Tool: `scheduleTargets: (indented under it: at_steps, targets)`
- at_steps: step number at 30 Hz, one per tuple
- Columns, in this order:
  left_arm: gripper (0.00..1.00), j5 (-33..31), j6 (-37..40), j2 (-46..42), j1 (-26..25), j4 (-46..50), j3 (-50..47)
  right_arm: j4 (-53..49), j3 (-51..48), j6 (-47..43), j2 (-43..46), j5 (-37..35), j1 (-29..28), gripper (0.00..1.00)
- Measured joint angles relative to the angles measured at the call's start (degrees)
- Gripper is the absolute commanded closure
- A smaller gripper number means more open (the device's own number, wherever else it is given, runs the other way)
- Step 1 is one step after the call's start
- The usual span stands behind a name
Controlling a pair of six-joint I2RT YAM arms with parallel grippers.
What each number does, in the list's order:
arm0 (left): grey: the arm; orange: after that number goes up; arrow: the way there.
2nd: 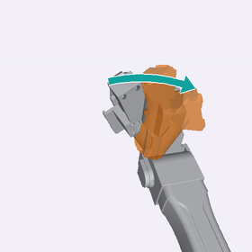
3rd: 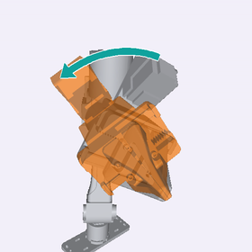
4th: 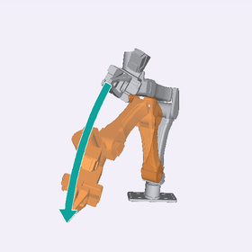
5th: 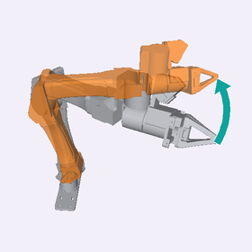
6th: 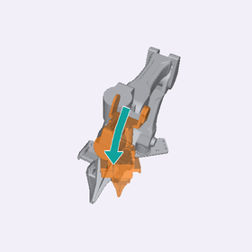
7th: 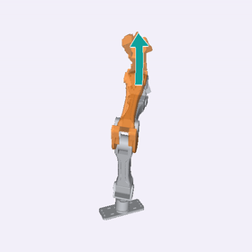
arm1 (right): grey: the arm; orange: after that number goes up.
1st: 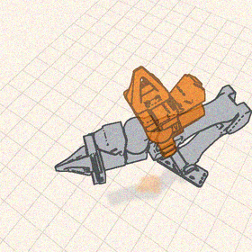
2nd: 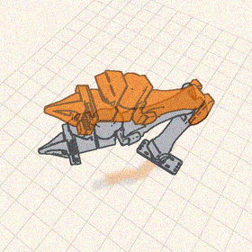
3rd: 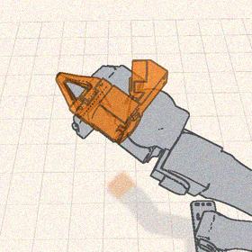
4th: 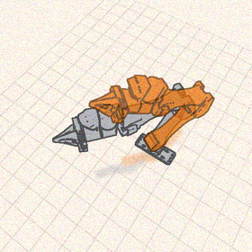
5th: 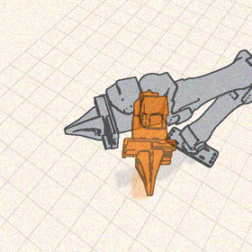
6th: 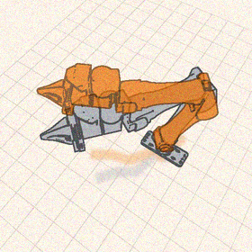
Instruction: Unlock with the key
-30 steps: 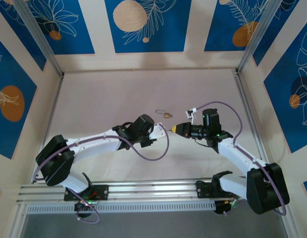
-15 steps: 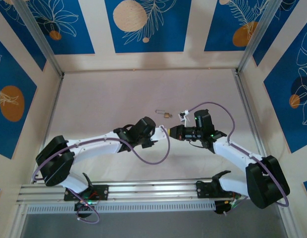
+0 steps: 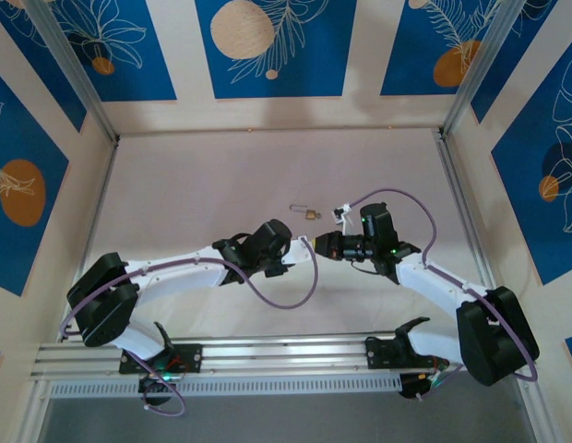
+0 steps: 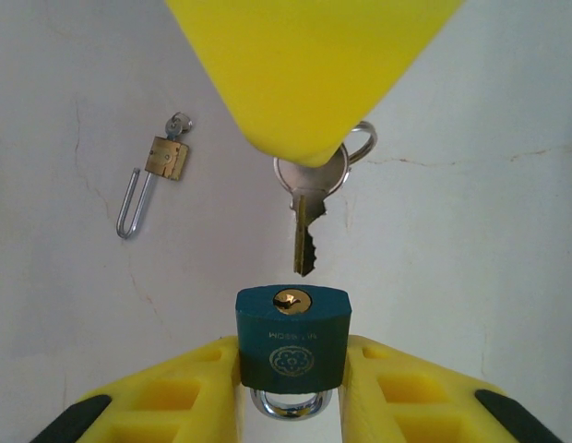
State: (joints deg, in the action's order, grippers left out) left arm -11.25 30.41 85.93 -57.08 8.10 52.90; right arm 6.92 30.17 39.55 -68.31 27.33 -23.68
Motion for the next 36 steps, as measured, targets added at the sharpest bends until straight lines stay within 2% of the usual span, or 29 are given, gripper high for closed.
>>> scheduleTargets:
  at_steps: [36]
  targets:
    - [0.72, -2.4, 0.2, 0.0, -0.5, 0.1, -0.1, 4.3, 0.2, 1.6, -3.3, 0.0, -1.3, 1.0]
